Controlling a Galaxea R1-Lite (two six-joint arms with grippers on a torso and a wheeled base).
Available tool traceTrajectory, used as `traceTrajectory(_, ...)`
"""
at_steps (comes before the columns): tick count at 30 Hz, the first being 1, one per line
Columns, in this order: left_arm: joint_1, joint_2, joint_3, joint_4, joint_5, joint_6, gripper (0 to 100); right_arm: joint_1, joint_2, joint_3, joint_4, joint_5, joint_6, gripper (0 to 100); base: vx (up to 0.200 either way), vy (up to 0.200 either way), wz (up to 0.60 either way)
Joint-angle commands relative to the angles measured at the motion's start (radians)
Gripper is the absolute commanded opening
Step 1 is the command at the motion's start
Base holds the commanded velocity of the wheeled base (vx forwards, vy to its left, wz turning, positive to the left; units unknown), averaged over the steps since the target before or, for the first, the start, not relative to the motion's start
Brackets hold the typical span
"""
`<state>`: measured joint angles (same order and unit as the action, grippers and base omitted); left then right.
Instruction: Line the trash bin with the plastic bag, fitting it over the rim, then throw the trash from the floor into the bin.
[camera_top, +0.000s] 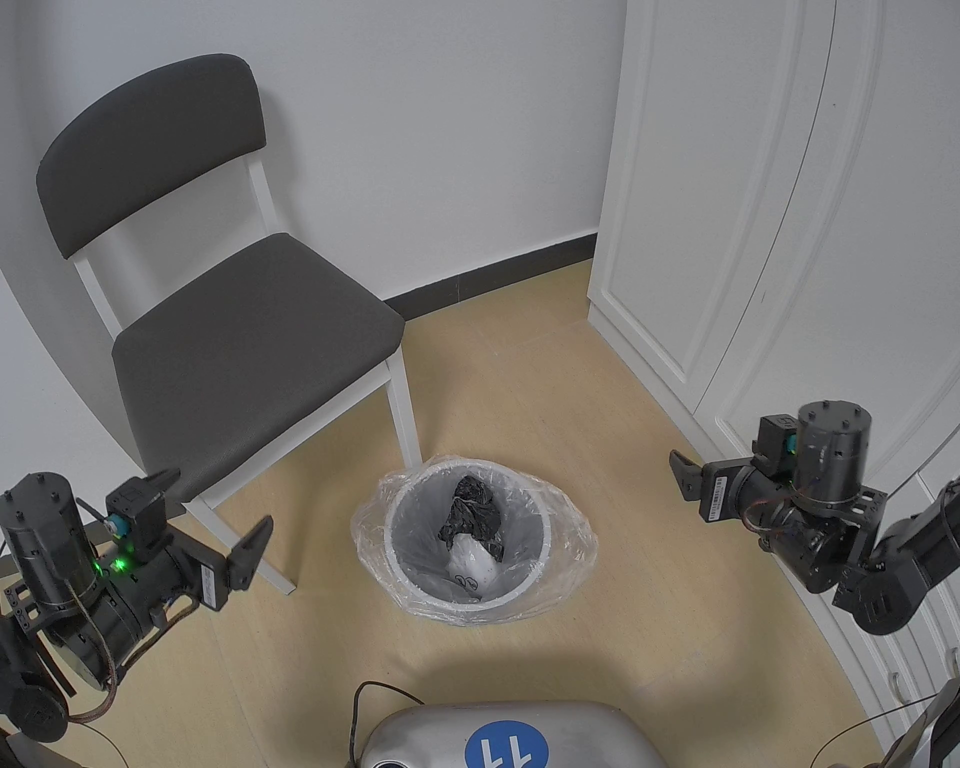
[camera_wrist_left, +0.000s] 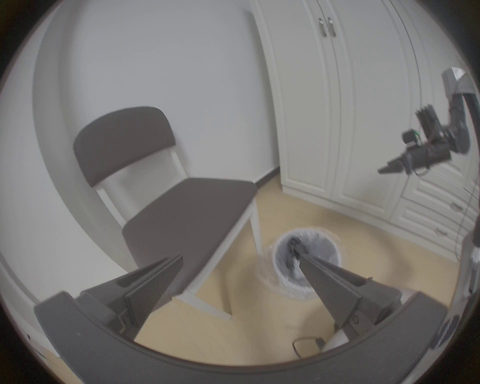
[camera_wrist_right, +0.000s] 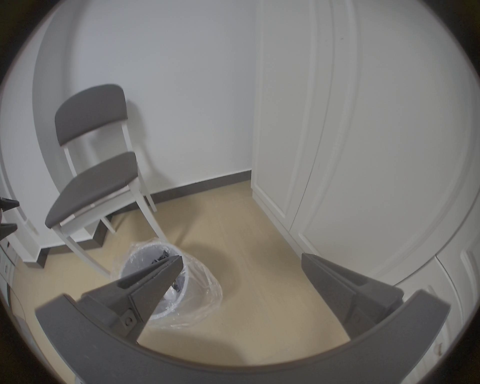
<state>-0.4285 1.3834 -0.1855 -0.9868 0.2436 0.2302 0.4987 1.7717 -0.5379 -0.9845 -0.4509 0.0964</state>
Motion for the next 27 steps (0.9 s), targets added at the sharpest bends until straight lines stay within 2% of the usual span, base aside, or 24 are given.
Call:
traceTrajectory(1,0.017,-0.004,-0.003,-0.139,0.051,-0.028,100,-0.012,-0.055,0.179,-0.171,-0.005,0.028,100,0.000,0.000,0.00)
traceTrajectory(3,0.027,-0.023,-0.003,-0.185,0.054,-0.042,100,-0.020,-0.087,0.251,-0.269,-0.009,0.042,100,0.000,0.000,0.00)
traceTrajectory(4,0.027,-0.023,-0.003,-0.185,0.054,-0.042,100,-0.020,-0.087,0.251,-0.269,-0.009,0.042,100,0.000,0.000,0.00)
traceTrajectory(5,0.053,-0.058,-0.009,-0.205,0.054,-0.043,100,-0.046,-0.133,0.315,-0.345,-0.014,0.042,100,0.000,0.000,0.00)
traceTrajectory(8,0.100,-0.155,-0.018,-0.204,0.052,-0.043,100,-0.068,-0.230,0.394,-0.404,-0.015,0.028,100,0.000,0.000,0.00)
traceTrajectory(11,0.119,-0.274,-0.003,-0.190,0.042,-0.040,100,-0.081,-0.354,0.435,-0.395,-0.019,0.003,100,0.000,0.000,0.00)
traceTrajectory(17,0.134,-0.489,-0.043,-0.019,0.049,-0.037,100,-0.123,-0.595,0.536,-0.384,-0.034,-0.018,100,0.000,0.000,0.00)
traceTrajectory(21,0.172,-0.587,-0.089,0.059,0.049,-0.037,100,-0.140,-0.798,0.536,-0.258,-0.040,-0.030,100,0.000,0.000,0.00)
traceTrajectory(25,0.182,-0.624,-0.132,0.097,0.052,-0.038,100,-0.140,-1.008,0.529,-0.074,-0.034,-0.115,100,0.000,0.000,0.00)
traceTrajectory(27,0.182,-0.642,-0.141,0.114,0.051,-0.035,100,-0.141,-1.098,0.504,0.023,-0.032,-0.129,100,0.000,0.000,0.00)
